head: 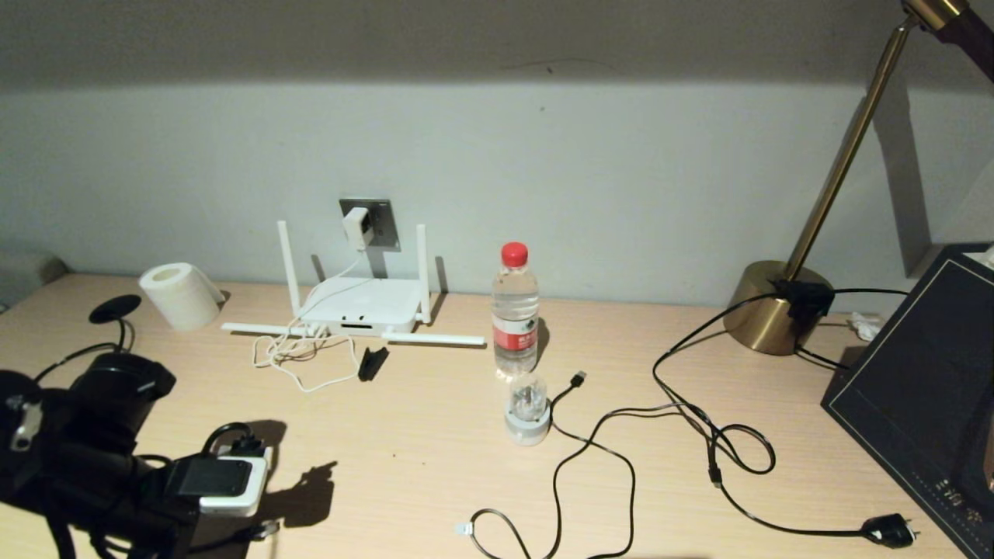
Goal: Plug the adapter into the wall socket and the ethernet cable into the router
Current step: Pick up cable
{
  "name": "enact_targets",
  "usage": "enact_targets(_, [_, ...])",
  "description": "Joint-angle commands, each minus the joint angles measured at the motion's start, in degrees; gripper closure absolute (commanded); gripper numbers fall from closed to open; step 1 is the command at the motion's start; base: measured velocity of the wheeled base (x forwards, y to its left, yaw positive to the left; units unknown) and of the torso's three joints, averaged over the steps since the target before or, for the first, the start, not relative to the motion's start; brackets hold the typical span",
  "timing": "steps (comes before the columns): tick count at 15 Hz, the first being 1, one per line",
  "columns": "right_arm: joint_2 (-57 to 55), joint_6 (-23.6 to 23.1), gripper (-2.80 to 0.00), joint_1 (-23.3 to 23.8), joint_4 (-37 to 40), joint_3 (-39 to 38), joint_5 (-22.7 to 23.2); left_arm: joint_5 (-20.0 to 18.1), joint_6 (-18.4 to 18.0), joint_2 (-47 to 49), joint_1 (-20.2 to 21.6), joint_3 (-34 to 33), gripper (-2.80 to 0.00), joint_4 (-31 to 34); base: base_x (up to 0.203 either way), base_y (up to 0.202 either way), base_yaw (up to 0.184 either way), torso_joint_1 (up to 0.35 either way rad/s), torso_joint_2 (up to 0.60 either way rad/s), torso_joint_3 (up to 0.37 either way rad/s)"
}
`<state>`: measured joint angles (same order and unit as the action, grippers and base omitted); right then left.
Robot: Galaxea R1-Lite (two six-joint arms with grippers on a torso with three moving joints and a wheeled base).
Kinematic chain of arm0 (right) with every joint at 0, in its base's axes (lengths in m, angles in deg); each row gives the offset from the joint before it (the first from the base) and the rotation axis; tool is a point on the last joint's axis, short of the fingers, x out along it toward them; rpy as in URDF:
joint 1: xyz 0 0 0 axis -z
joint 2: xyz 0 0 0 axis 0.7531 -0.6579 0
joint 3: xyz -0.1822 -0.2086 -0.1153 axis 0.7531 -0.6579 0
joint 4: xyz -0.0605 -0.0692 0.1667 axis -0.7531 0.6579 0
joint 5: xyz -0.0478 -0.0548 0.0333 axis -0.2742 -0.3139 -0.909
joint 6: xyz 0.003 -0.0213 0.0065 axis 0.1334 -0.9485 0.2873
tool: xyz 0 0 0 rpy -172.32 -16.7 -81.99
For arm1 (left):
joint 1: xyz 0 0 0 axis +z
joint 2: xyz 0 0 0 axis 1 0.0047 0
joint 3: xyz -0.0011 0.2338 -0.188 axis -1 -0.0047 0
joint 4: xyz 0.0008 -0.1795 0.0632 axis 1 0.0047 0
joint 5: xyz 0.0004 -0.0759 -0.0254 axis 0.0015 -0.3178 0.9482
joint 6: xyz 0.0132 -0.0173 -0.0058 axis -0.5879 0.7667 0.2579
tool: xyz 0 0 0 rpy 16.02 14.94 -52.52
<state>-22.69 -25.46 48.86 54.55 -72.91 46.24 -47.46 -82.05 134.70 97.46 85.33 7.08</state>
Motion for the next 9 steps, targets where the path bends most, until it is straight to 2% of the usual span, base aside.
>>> enact_targets(1, [-0.08, 0.02, 0.0, 0.0, -0.05, -1.76, 0.01, -0.05, -0.46, 0.75, 0.09, 0.07, -2.8, 0.13, 0.0, 0.0, 0.0, 0.0, 0.0, 0.0])
enact_targets(5, [-0.08, 0.02, 0.0, -0.06, -0.05, -1.76, 0.01, -0.07, -0.54, 1.23, 0.33, 0.24, -2.8, 0.24, 0.0, 0.0, 0.0, 0.0, 0.0, 0.0])
enact_targets(6, [-0.08, 0.02, 0.0, 0.0, -0.05, -1.76, 0.08, -0.07, -0.72, 1.4, 0.35, 0.25, 0.0, 0.25, 0.0, 0.0, 0.0, 0.0, 0.0, 0.0])
enact_targets(9, [-0.08, 0.37, 0.0, 0.0, -0.05, -1.76, 0.01, -0.07, -0.72, 1.67, 0.53, 0.33, 0.0, 0.25, 0.0, 0.0, 0.0, 0.0, 0.0, 0.0])
